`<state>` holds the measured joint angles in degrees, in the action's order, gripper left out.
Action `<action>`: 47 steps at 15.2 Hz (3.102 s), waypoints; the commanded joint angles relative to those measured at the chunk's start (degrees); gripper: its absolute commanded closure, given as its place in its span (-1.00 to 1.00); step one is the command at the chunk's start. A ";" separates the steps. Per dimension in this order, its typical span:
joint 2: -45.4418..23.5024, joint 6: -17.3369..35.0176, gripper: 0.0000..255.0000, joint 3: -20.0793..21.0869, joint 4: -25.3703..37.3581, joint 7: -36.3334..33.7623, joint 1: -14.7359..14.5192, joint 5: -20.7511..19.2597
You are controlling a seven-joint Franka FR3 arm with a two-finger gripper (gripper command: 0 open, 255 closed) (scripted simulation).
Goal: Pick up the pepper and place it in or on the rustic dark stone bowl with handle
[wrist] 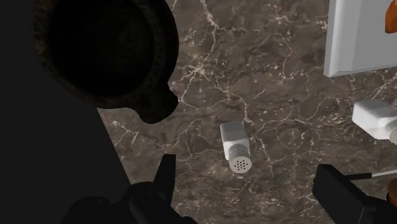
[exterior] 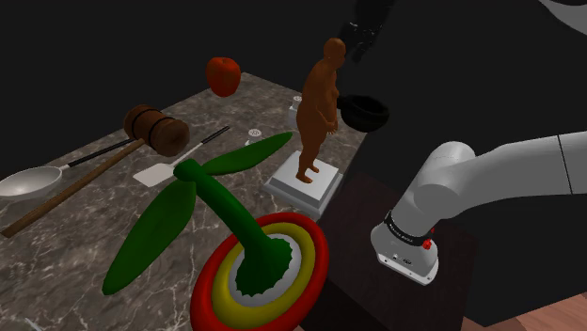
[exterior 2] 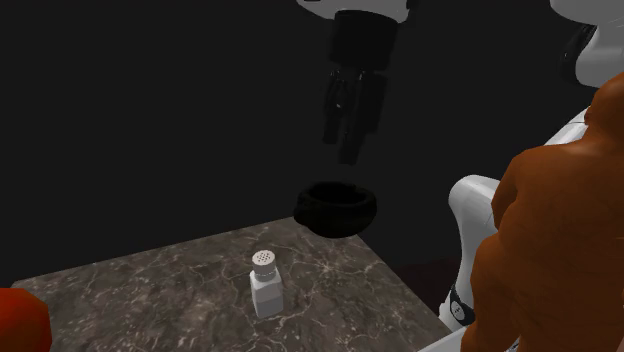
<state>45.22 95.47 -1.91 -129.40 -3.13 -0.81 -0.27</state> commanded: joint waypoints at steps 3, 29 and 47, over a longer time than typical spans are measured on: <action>-0.32 4.69 -1.00 -0.44 -3.64 -0.29 -0.12 0.99; -12.85 37.69 -1.00 -2.45 -20.14 0.69 -3.14 8.69; -11.10 31.02 1.00 -2.16 -15.17 -0.45 -2.78 7.98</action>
<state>33.92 127.42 -4.05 -145.27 -3.50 -3.65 7.81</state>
